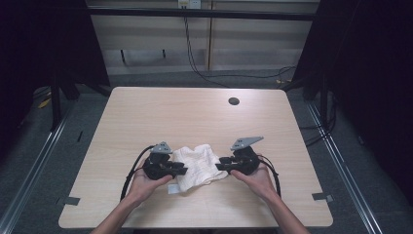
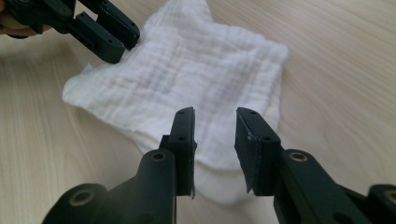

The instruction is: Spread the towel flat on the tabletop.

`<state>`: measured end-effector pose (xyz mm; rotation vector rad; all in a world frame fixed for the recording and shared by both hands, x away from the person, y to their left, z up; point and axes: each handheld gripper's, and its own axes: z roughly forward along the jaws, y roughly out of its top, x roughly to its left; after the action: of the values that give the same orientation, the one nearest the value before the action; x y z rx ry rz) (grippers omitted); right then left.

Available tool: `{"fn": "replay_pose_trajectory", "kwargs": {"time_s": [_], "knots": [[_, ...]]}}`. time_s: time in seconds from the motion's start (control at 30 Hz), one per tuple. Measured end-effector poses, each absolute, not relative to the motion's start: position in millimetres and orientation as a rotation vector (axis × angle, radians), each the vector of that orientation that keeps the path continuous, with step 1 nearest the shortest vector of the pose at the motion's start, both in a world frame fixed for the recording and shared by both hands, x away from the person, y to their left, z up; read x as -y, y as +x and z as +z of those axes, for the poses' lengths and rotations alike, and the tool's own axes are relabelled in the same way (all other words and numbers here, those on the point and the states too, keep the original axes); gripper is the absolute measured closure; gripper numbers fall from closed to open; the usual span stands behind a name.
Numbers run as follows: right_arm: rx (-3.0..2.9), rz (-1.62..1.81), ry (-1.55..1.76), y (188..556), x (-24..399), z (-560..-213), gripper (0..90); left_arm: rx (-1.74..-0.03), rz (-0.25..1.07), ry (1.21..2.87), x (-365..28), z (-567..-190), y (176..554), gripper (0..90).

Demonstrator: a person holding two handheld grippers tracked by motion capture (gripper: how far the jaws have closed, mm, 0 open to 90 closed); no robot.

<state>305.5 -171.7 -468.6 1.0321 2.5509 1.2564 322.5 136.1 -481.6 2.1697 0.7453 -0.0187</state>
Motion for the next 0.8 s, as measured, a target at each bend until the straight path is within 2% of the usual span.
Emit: {"fn": "replay_pose_trajectory", "kwargs": {"time_s": [0.1, 0.23, 0.33, 0.57, 0.73, 0.8], "knots": [[-2.505, 1.229, 1.072, 293, 188, -473, 67.9, -0.765, -0.027, 2.206, -141, -491, 322, 66.7], [-2.493, 1.203, 1.122, 291, 196, -482, 68.0, -0.757, -0.016, 2.239, -143, -493, 311, 66.2], [-2.5, 1.218, 1.116, 293, 196, -486, 68.1, -0.753, -0.014, 2.238, -143, -493, 307, 65.9], [-2.53, 1.14, 1.106, 301, 183, -499, 69.8, -0.725, -0.024, 2.211, -148, -483, 302, 57.7], [-2.506, 1.092, 1.127, 301, 186, -500, 70.0, -0.672, 0.07, 2.18, -128, -465, 308, 58.4], [-2.501, 1.094, 1.122, 301, 188, -501, 70.6, -0.667, 0.066, 2.183, -121, -464, 310, 57.4]]}}
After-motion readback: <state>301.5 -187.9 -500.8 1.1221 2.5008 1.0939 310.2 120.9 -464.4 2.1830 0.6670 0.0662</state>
